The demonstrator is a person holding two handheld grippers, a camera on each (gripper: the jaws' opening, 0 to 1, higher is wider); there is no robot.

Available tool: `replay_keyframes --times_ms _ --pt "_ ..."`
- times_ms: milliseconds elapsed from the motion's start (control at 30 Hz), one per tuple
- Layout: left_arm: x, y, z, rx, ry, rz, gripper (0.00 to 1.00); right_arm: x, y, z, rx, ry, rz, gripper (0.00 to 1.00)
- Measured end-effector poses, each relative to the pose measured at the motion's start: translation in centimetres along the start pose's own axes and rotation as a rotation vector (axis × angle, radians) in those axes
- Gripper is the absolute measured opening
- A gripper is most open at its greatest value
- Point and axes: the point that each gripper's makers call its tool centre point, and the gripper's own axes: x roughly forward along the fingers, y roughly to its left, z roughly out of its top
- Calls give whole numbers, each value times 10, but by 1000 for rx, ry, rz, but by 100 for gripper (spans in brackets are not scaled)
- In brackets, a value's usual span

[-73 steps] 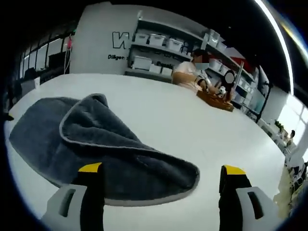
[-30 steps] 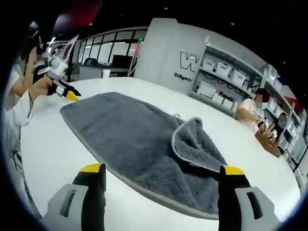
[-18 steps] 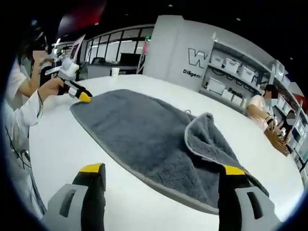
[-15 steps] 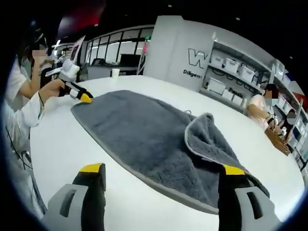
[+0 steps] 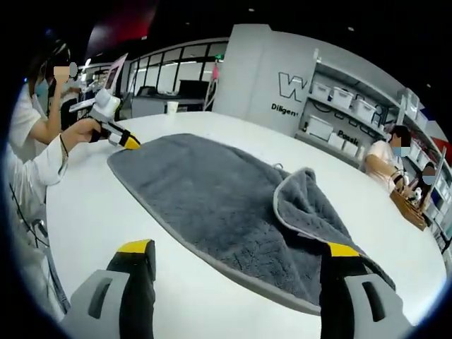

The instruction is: Open the folded towel by lifting each exposed corner and separating the folded layers until the towel lies flat within the target outline without major curled edges

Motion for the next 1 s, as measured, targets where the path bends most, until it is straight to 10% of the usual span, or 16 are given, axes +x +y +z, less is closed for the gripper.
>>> replay_keyframes --times_ms 1000 --pt "-8 11 -4 25 0 7 4 -1 0 -4 4 14 9 97"
